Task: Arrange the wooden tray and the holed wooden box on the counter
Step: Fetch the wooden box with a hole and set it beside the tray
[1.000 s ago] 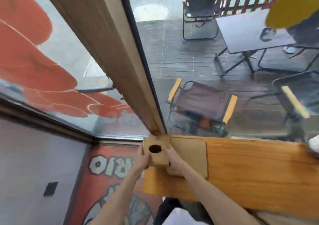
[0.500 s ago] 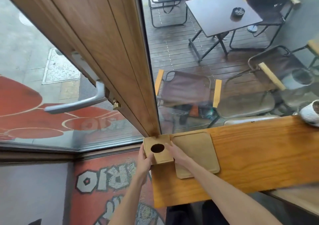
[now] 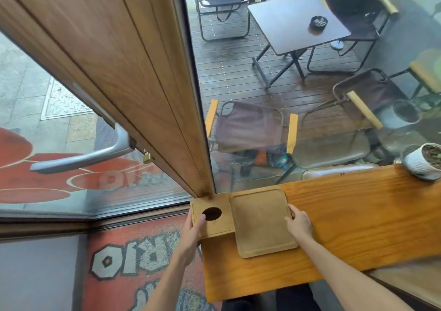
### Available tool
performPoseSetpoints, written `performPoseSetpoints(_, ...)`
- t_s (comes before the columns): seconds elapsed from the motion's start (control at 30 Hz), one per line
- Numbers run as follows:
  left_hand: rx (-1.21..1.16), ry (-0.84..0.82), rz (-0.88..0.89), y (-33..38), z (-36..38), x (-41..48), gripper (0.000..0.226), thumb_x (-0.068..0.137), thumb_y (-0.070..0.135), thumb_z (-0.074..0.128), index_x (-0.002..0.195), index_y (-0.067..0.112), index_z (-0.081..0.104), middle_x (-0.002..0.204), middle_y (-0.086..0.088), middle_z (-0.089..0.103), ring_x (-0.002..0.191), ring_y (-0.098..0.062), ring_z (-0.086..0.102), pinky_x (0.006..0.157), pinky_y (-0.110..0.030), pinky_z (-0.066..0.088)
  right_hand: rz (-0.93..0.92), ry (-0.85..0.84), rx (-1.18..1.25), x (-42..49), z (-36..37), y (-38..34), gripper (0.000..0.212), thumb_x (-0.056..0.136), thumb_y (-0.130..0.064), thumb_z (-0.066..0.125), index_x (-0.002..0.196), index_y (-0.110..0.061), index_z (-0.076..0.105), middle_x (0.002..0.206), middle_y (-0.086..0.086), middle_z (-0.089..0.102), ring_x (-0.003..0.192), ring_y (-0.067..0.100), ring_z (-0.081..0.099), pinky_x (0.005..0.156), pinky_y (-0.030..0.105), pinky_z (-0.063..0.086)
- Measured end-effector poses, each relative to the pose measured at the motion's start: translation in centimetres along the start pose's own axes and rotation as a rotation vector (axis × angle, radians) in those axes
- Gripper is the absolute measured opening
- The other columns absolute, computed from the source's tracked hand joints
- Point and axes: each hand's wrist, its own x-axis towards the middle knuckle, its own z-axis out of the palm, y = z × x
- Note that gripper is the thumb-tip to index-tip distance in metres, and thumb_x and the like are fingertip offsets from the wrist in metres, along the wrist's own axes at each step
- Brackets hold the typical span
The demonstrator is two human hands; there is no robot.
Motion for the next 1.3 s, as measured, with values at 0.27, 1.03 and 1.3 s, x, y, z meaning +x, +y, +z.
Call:
performPoseSetpoints(0.27, 0.014, 0.044, -0.003, -0.3, 0.5, 0.6, 0.084, 0.085, 0.06, 0.058, 0.156, 0.033, 0.021, 0.157, 0.0, 0.038, 0.141, -0.028, 0.037, 0.116, -0.058, 0.031, 0.009, 0.031, -0.001, 0.0, 0.1, 0.8, 0.061, 0.095, 0.0, 0.05, 0.149, -0.027, 0.04, 0.139, 0.009, 0.05, 0.113, 0.027, 0.056, 0.081, 0.031, 0.051)
performPoseSetpoints(1.03, 0.066, 0.085, 0.029, -2.7, 0.6, 2.2, 0.082, 0.083, 0.067, 0.052, 0.153, 0.034, 0.026, 0.157, 0.003, 0.038, 0.143, -0.023, 0.037, 0.118, -0.055, 0.03, -0.022, -0.099, -0.066, 0.3, -0.4, 1.2, 0.079, 0.089, -0.002, 0.048, 0.155, -0.032, 0.019, 0.148, 0.004, 0.034, 0.116, 0.025, 0.05, 0.083, 0.029, 0.038)
performPoseSetpoints(1.3, 0.116, 0.079, 0.037, -2.1, 0.5, 1.8, 0.077, 0.091, 0.066, 0.047, 0.156, 0.038, 0.017, 0.164, 0.003, 0.024, 0.149, -0.026, 0.026, 0.117, -0.062, 0.026, -0.027, -0.048, -0.064, 0.1, 0.4, 1.3, 0.078, 0.092, -0.002, 0.051, 0.156, -0.033, 0.017, 0.136, 0.003, 0.039, 0.098, 0.021, 0.051, 0.077, 0.03, 0.042)
